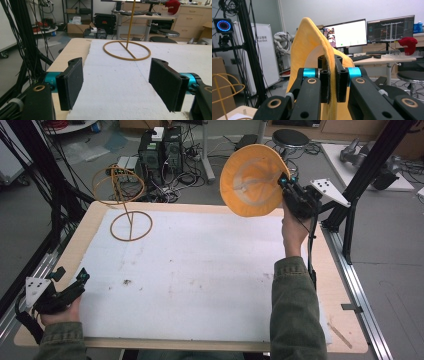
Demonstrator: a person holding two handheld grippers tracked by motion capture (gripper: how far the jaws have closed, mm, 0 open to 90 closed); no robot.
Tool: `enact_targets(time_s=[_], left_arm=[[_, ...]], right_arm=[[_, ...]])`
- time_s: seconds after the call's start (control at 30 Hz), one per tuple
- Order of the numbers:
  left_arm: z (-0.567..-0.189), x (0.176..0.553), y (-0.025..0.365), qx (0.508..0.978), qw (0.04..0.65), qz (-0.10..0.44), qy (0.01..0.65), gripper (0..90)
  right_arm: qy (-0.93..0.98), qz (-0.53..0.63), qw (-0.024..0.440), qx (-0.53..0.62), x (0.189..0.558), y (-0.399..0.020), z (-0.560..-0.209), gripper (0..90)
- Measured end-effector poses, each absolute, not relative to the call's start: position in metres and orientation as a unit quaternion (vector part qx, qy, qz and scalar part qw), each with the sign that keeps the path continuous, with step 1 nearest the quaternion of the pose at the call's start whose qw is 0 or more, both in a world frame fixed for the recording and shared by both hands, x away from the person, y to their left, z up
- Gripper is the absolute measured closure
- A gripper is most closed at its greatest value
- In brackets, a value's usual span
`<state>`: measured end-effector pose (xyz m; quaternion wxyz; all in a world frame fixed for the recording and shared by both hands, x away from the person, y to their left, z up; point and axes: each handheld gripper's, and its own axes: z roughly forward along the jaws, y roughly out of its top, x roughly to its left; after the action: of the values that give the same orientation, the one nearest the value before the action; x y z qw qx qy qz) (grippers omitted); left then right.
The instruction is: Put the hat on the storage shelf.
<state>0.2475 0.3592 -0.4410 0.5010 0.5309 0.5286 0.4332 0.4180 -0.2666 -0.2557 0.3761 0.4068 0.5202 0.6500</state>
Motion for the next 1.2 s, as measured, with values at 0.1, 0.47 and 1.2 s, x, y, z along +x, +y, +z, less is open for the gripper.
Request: enact_targets(time_s=[0.1, 0.47, 1.2], left_arm=[[-0.441, 0.247, 0.360, 0.529, 0.504, 0.432, 0.529, 28.0], [-0.441, 0.248, 0.361, 0.527, 0.517, 0.423, 0.526, 27.9], [-0.441, 0.248, 0.365, 0.513, 0.533, 0.416, 0.529, 27.7]], right_arm=[[0.523, 0.648, 0.377, 0.406, 0.420, -0.259, -0.252, 85.6], [0.539, 0.635, 0.379, 0.403, 0.437, -0.213, -0.243, 85.6], [0.562, 0.625, 0.368, 0.398, 0.477, -0.115, -0.240, 85.4]])
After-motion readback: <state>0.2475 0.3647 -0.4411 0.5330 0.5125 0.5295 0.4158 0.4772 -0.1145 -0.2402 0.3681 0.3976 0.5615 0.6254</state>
